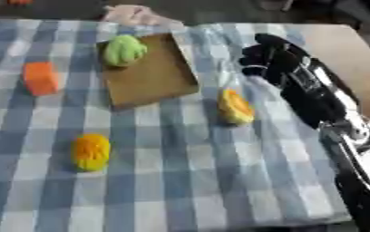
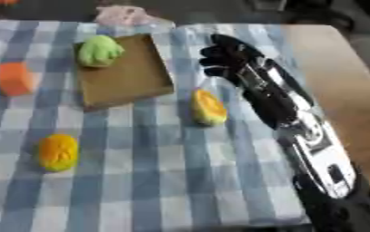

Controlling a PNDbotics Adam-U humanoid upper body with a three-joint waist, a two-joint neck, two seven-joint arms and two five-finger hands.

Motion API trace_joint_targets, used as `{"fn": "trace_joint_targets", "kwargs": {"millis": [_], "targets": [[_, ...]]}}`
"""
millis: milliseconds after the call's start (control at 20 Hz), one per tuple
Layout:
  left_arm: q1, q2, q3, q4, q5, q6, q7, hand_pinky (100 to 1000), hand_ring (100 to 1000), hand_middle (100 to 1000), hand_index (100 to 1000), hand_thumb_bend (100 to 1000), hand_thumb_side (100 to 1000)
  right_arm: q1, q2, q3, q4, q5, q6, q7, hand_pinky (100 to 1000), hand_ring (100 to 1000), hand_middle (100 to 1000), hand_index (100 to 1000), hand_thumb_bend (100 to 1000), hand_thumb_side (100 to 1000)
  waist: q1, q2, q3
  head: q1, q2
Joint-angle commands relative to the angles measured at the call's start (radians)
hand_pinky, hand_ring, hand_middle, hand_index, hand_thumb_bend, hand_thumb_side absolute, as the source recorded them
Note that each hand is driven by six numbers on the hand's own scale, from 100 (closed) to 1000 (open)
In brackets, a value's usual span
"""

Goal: Pick up objects on the table and place them in the box.

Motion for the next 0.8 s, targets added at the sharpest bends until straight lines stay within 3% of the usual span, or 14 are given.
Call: {"fn": "trace_joint_targets", "kwargs": {"millis": [50,400,800], "targets": [[-0.018,0.028,0.008,-0.018,-0.002,-0.013,0.003,916,722,803,873,100,741,-0.006,-0.049,-0.014,-0.015,0.024,-0.030,-0.003,838,842,796,923,100,681,0.007,-0.001,-0.003,-0.005,-0.006],[-0.042,0.119,0.013,-0.018,-0.024,-0.058,0.024,914,723,807,876,100,712,-0.005,-0.152,-0.020,-0.015,0.053,-0.129,-0.016,836,844,799,921,100,578,0.017,0.050,-0.015,-0.001,-0.022],[0.011,0.267,0.018,-0.018,-0.058,-0.110,0.089,912,723,809,878,100,687,0.040,-0.359,-0.033,-0.015,0.176,-0.329,-0.086,831,854,808,914,100,387,0.012,0.103,-0.031,0.028,-0.054]]}}
